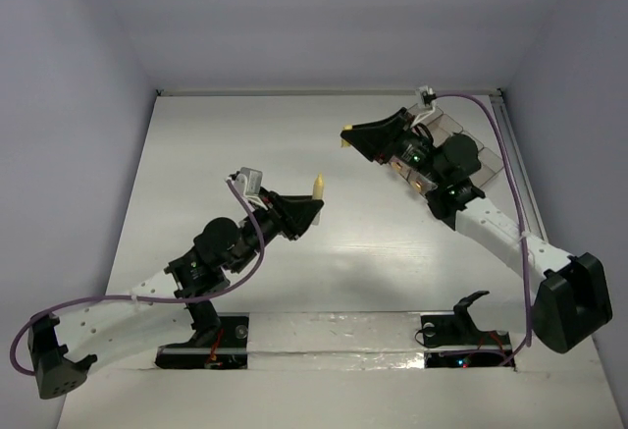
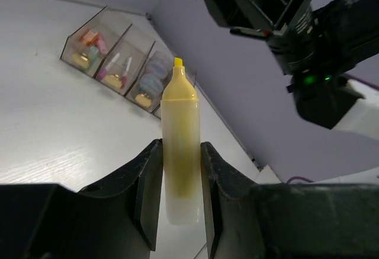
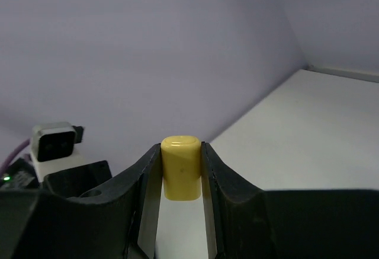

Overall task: Sort the stationery into containers
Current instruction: Close the pen cap on the pen.

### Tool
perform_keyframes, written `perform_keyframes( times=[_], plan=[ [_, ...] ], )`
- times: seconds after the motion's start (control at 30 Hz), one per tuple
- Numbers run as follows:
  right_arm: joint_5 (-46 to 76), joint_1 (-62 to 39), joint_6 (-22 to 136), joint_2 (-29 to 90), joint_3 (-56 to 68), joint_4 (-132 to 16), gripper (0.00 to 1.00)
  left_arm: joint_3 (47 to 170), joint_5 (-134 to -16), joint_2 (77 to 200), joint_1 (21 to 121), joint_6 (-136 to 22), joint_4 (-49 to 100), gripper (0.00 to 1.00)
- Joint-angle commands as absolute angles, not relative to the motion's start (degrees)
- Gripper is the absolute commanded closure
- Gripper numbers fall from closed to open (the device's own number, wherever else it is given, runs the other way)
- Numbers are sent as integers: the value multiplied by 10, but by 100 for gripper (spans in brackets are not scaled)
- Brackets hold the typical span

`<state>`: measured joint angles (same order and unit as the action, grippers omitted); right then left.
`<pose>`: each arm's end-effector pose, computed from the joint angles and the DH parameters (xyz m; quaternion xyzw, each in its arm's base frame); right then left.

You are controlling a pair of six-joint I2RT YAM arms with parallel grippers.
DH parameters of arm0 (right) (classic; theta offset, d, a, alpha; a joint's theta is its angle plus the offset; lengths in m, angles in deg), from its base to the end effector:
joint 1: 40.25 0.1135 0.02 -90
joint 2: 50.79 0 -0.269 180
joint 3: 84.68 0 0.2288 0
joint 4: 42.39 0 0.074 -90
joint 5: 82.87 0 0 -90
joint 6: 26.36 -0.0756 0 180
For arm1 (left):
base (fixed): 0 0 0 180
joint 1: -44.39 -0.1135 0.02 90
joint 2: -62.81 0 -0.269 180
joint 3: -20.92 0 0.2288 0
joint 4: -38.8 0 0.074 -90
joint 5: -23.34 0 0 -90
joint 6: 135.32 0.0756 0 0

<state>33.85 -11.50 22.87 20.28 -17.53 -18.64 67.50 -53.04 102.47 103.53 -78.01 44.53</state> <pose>0.2415 0.1713 0.4003 -0.1295 0.5760 0.5630 0.5784 0.1096 -0.1488 0.3450 0.0518 0.6252 -0.5053 0.5925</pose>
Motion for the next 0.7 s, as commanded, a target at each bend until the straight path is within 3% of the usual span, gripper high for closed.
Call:
perform_keyframes(
  times=[0.0, 0.27, 0.67],
  plan=[
    [417, -140, 73, 208, -191, 45, 78, 698, -559, 1021, 1033, -760, 538, 100],
    [462, -146, -88, 282, -178, 277, 77, 701, -595, 1024, 1033, -766, 582, 100],
    [470, -141, -162, 338, -177, 386, 75, 692, -686, 1066, 1006, -805, 672, 100]
  ],
)
